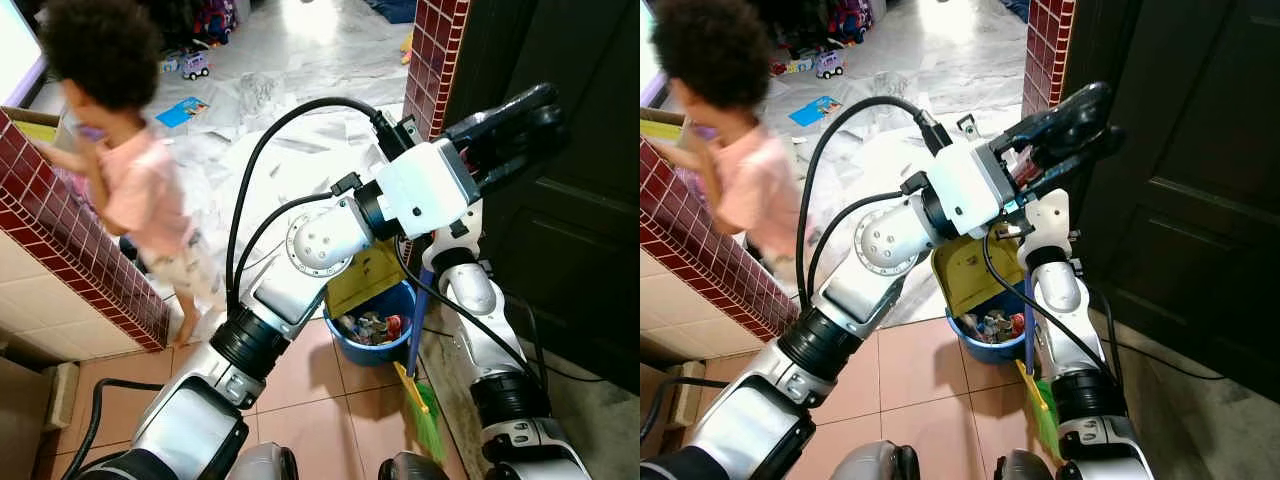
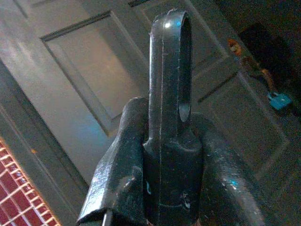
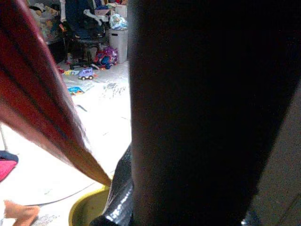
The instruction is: Sweep floor
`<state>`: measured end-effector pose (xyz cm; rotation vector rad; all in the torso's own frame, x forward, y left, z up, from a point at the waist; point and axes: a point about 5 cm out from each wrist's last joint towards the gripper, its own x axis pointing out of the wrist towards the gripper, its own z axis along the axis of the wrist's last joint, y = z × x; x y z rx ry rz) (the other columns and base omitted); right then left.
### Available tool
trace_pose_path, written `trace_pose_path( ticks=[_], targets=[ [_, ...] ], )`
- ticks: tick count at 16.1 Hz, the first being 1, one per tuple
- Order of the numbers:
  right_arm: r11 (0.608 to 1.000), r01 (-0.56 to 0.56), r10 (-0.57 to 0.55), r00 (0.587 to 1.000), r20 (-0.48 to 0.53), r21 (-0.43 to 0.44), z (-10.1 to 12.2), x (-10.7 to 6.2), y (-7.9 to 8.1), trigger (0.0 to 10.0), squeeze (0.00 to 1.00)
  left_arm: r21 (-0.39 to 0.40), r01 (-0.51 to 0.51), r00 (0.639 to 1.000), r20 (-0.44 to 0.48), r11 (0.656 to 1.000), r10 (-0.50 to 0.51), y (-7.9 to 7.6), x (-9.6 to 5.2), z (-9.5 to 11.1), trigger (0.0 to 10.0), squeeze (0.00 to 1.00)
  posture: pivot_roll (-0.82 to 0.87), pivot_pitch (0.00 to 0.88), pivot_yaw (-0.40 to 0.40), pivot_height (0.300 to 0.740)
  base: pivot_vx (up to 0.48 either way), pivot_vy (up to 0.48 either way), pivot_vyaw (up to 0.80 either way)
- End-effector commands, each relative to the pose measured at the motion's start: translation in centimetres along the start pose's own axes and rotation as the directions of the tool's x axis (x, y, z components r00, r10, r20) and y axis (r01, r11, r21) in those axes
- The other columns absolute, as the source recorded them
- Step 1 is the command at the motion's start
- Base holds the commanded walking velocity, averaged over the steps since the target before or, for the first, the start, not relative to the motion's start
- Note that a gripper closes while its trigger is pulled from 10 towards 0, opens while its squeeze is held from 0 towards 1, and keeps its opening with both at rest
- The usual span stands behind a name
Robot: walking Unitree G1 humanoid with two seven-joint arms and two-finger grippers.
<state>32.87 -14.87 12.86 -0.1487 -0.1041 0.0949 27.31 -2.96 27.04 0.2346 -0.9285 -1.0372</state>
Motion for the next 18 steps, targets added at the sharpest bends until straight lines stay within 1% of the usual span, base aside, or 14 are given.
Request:
trace_pose_path(
  ticks=[1,3,5,6,8,9,10,11,12,13,14,15,16,18],
  targets=[
    [1.000,-0.012,0.012,0.999,0.046,0.006,1.0,0.6,0.3,10.0,0.00,0.097,-0.068,0.994,0.090,0.993,0.059,2.2,0.9,2.3,10.0,0.00,-0.07,0.033,0.103,0.740,0.000,0.000,0.00],
    [1.000,-0.013,0.013,0.999,0.046,0.007,1.0,0.6,0.4,10.0,0.00,0.156,-0.194,0.978,0.108,0.968,0.179,4.6,0.9,2.8,10.0,0.00,-0.07,0.031,0.099,0.740,0.000,0.000,0.00],
    [1.000,-0.018,0.018,0.999,0.049,0.008,1.1,0.6,0.6,10.0,0.00,0.193,-0.354,0.934,0.125,0.915,0.335,7.7,0.6,3.4,10.0,0.00,-0.06,0.029,0.093,0.740,0.000,0.000,0.00],
    [1.000,-0.024,0.023,0.998,0.052,0.007,1.1,0.7,0.7,10.0,0.00,0.229,-0.474,0.880,0.138,0.850,0.454,10.3,-0.1,4.0,10.0,0.00,-0.06,0.027,0.088,0.740,0.000,0.000,0.00],
    [1.000,-0.025,0.025,0.998,0.052,0.006,1.1,0.8,0.6,10.0,0.00,0.255,-0.567,0.823,0.147,0.783,0.548,12.5,-0.9,4.5,10.0,0.00,-0.06,0.025,0.082,0.740,0.000,0.000,0.00],
    [1.000,-0.028,0.027,0.998,0.051,0.005,1.1,0.9,0.6,10.0,0.00,0.300,-0.608,0.790,0.141,0.735,0.596,13.9,-1.7,4.7,10.0,0.00,-0.06,0.023,0.080,0.740,0.000,0.000,0.00],
    [0.999,-0.033,0.033,0.998,0.048,0.004,1.1,0.9,0.7,10.0,0.00,0.387,-0.623,0.753,0.062,0.680,0.655,15.6,-3.4,3.6,10.0,0.00,-0.05,0.019,0.074,0.740,0.000,0.000,0.00],
    [0.999,-0.036,0.035,0.998,0.048,0.004,1.1,1.0,0.8,10.0,0.00,0.411,-0.638,0.718,0.011,0.651,0.696,16.2,-4.7,2.7,10.0,0.00,-0.05,0.019,0.074,0.740,0.000,0.000,0.00],
    [0.999,-0.038,0.038,0.998,0.049,0.005,1.2,1.1,0.8,10.0,0.00,0.415,-0.662,0.661,-0.068,0.624,0.747,16.6,-6.6,1.3,10.0,0.00,-0.05,0.016,0.070,0.740,0.000,0.000,0.00],
    [0.999,-0.041,0.041,0.998,0.049,0.006,1.2,1.1,0.8,10.0,0.00,0.429,-0.662,0.630,-0.125,0.615,0.766,16.5,-7.9,0.3,10.0,0.00,-0.05,0.015,0.067,0.740,0.000,0.000,0.00],
    [0.999,-0.043,0.043,0.998,0.048,0.007,1.2,1.2,0.8,10.0,0.00,0.435,-0.661,0.614,-0.155,0.611,0.774,16.3,-8.7,-0.3,10.0,0.00,-0.05,0.014,0.065,0.740,0.000,0.000,0.00],
    [0.999,-0.046,0.046,0.998,0.047,0.007,1.1,1.2,0.7,10.0,0.00,0.456,-0.659,0.583,-0.194,0.598,0.789,15.9,-10.0,-1.2,10.0,0.00,-0.05,0.013,0.060,0.740,0.000,0.000,0.00],
    [0.999,-0.048,0.048,0.998,0.048,0.008,1.2,1.3,0.7,10.0,0.00,0.458,-0.663,0.567,-0.210,0.592,0.797,15.8,-10.5,-1.5,10.0,0.00,-0.05,0.012,0.059,0.740,0.000,0.000,0.00],
    [0.998,-0.059,0.059,0.997,0.049,0.011,1.3,1.4,0.8,10.0,0.00,0.452,-0.691,0.482,-0.295,0.565,0.825,14.7,-13.0,-3.1,10.0,0.00,-0.05,0.009,0.055,0.740,0.000,0.000,0.00]
  ],
)
